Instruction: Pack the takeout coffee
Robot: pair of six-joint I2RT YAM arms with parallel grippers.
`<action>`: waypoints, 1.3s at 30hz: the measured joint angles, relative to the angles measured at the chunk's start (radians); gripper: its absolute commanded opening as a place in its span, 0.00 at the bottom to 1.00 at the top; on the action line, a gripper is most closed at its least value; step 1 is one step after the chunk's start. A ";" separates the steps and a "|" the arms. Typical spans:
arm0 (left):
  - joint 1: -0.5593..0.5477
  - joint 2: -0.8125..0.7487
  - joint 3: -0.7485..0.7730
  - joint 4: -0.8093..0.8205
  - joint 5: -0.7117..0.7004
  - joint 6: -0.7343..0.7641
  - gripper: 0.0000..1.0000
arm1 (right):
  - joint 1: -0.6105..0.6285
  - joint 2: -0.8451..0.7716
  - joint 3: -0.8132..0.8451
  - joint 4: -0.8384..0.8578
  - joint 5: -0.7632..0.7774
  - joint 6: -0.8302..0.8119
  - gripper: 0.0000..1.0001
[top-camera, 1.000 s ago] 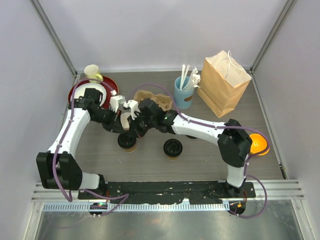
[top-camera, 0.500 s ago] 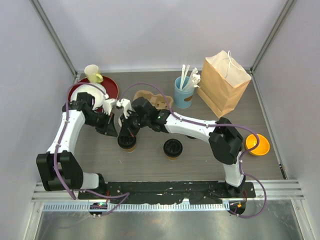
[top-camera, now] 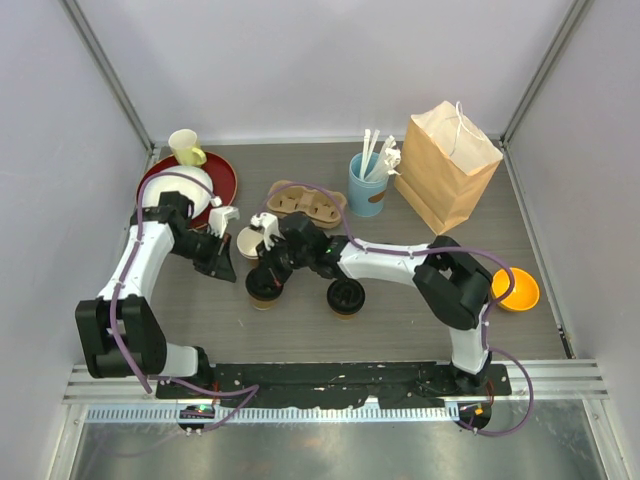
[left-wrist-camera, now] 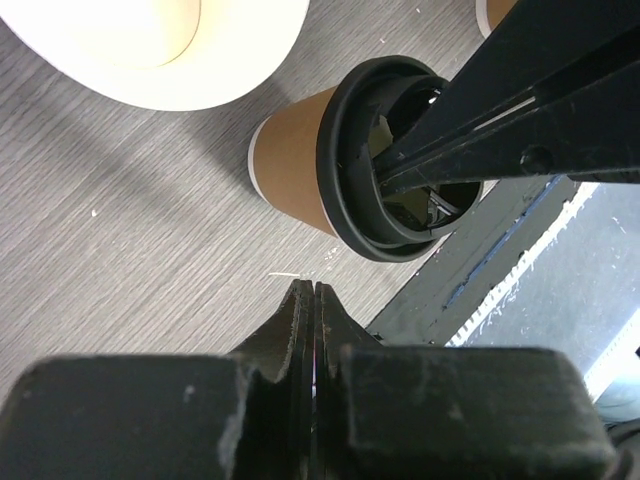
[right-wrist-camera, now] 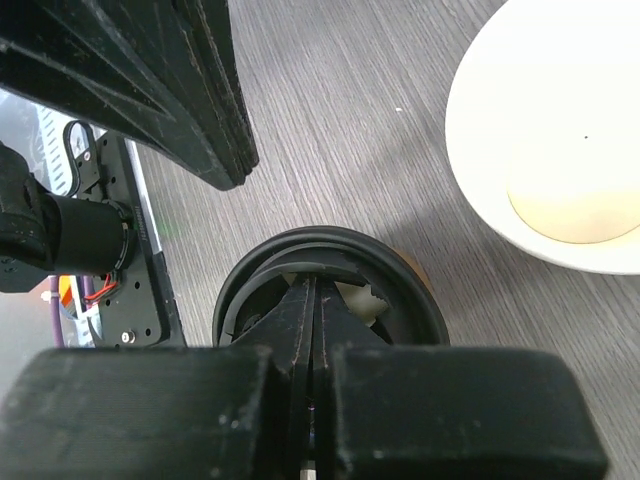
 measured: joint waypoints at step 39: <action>-0.025 0.056 0.018 0.061 0.038 -0.042 0.59 | 0.100 0.024 0.301 -0.577 0.259 -0.151 0.01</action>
